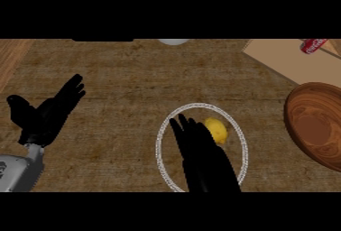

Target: Pick the cupcake from the placemat and place it in the bowl

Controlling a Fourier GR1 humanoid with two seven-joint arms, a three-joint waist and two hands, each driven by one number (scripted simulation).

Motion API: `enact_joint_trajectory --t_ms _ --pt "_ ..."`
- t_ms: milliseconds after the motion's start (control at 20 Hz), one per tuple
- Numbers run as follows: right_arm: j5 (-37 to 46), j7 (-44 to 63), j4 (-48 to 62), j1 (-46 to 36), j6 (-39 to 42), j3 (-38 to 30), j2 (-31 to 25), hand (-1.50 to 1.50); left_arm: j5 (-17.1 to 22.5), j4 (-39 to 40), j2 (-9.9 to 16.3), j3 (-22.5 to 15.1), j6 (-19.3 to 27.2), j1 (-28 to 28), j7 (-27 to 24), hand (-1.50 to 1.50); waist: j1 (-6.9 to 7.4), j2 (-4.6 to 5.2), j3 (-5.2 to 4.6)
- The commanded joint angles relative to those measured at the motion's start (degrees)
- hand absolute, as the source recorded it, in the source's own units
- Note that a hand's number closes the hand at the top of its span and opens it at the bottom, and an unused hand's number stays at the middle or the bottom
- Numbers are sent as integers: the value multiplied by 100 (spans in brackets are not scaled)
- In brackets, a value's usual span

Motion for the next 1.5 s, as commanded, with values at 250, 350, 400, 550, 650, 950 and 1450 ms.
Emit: enact_joint_trajectory --t_ms 250,350,400,550,650,950,1450 --pt "-761 1677 404 -945 1372 -128 392 -150 -98 152 -109 144 -86 -131 10 0 -24 7 8" --pt "-834 1687 636 -1113 1501 -349 394 -150 -29 54 -58 179 -200 -131 88 0 -13 3 9" --pt "-655 1676 612 -776 1348 22 394 -150 -119 175 -40 239 -159 -263 60 0 -59 -1 12" --pt "-957 1782 692 -962 1420 -215 395 -150 -108 130 -113 265 -193 -131 46 0 -35 0 13" --pt "-1085 2054 597 -1197 1559 -229 395 -150 -78 263 -50 324 -316 -251 123 0 -52 -4 11" --pt "-1048 2042 1191 -1267 1430 -287 395 -150 -308 -32 -201 248 -173 141 -76 0 3 -10 13" --pt "-781 1415 1439 -936 1579 -568 302 -150 -537 -38 -472 282 -109 1 155 0 -46 3 17"
